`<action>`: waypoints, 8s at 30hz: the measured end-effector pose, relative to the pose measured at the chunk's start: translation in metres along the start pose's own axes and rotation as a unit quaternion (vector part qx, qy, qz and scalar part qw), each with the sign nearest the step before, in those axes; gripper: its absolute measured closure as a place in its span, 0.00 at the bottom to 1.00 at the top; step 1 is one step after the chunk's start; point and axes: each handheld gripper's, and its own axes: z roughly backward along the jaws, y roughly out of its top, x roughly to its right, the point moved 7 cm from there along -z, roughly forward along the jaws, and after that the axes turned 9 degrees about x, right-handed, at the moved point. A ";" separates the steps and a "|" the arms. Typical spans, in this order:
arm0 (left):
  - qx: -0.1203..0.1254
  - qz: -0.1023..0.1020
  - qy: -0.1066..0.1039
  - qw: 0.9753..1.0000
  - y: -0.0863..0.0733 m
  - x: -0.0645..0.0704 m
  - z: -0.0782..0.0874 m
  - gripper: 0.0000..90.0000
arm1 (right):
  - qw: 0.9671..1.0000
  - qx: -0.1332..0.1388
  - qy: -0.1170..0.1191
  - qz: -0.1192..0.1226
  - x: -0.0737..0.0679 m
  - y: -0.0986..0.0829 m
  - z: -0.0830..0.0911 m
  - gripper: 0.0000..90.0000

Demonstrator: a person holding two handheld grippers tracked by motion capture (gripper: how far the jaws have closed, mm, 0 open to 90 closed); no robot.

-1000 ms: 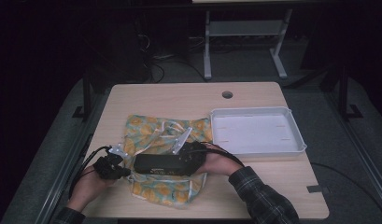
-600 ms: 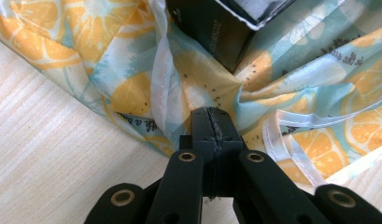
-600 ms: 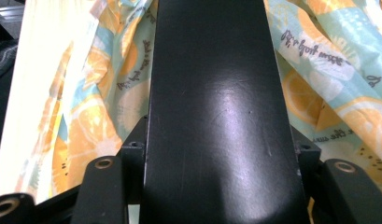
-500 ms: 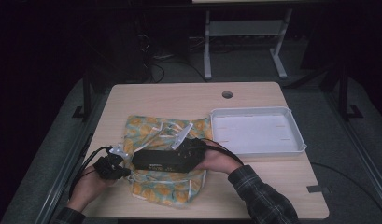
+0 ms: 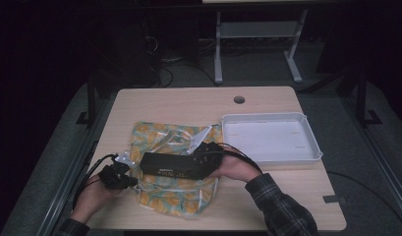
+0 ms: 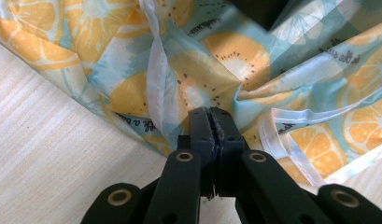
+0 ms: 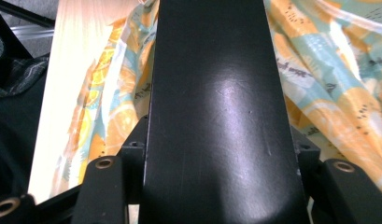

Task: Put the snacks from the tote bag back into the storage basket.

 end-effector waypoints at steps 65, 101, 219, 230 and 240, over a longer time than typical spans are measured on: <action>0.156 -0.077 -0.060 0.983 0.060 0.034 0.031 0.32 | 0.983 0.058 -0.136 -0.110 0.036 -0.054 0.119 0.46; 0.150 -0.108 -0.071 0.980 0.068 0.045 0.012 0.30 | 0.955 0.051 -0.233 -0.177 0.084 -0.122 0.168 0.46; 0.125 -0.121 -0.076 0.982 0.061 0.048 0.005 0.30 | 0.897 -0.023 -0.321 -0.304 0.197 -0.141 0.171 0.94; 0.123 -0.120 -0.077 0.982 0.061 0.048 0.005 0.30 | 0.907 -0.032 -0.295 -0.298 0.191 -0.141 0.163 0.99; 0.122 -0.123 -0.078 0.982 0.062 0.048 0.004 0.30 | 0.920 -0.040 -0.271 -0.279 0.180 -0.132 0.158 0.99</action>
